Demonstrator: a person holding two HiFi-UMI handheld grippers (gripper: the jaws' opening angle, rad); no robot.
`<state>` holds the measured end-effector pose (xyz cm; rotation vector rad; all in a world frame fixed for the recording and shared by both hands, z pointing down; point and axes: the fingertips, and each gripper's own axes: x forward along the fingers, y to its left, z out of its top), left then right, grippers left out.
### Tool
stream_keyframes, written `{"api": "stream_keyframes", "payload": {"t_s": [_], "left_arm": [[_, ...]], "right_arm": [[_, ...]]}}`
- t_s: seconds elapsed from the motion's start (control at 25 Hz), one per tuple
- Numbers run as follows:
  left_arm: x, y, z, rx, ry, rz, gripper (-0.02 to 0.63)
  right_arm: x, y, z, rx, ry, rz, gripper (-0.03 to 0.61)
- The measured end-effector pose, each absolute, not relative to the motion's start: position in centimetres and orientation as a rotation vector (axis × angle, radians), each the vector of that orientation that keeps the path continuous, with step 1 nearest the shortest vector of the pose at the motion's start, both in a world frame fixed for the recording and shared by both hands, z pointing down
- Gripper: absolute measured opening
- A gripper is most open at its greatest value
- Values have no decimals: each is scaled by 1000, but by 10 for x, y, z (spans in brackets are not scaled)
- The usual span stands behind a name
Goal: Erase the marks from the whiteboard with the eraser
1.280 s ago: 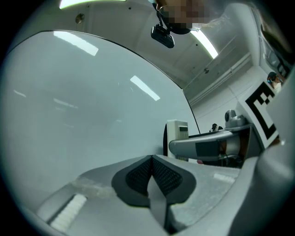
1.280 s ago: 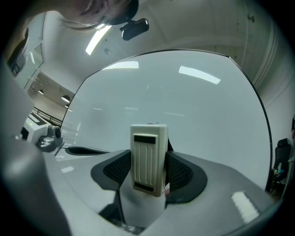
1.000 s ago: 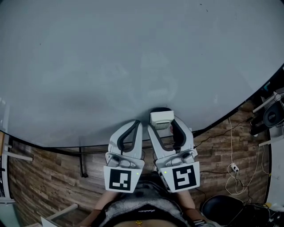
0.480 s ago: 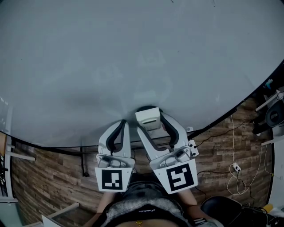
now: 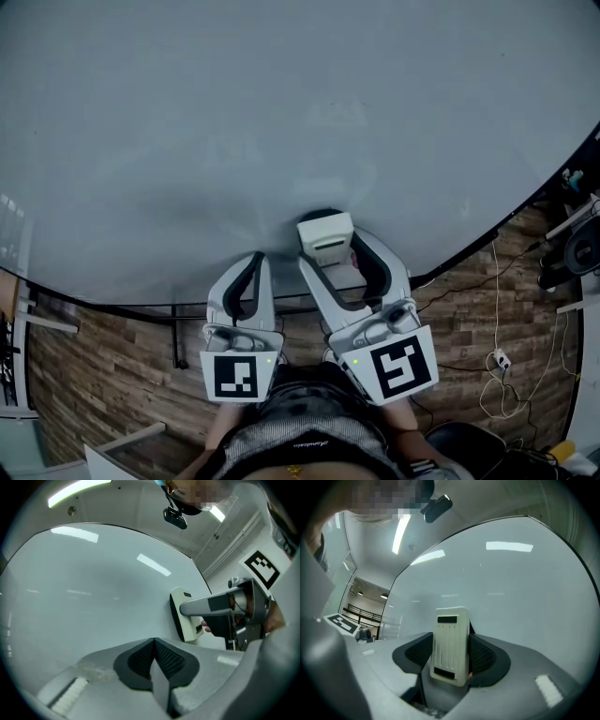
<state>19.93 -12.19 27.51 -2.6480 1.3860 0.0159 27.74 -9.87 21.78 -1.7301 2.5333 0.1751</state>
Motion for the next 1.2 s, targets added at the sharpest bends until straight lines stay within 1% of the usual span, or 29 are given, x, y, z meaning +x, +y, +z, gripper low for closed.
{"api": "stream_keyframes", "payload": {"t_s": [0.8,0.88,1.0,1.08,1.2], "left_arm": [[164,-128,299,-2619,1480,-5,5],[188,-122,297,-2614,1477,-12,5],[246,-109,294,-2619,1483,-6,5],[258,-107,295,-2622,1496,7,5],[256,-105,297,-2616,1529,26,5]], "right_arm": [[281,-101,224,-1699,2526,176,249],[314,-94,223,-1720,2505,170,255],[385,-81,220,-1751,2459,154,262],[406,-78,221,-1763,2451,142,264],[415,-77,223,-1780,2453,136,262]]}}
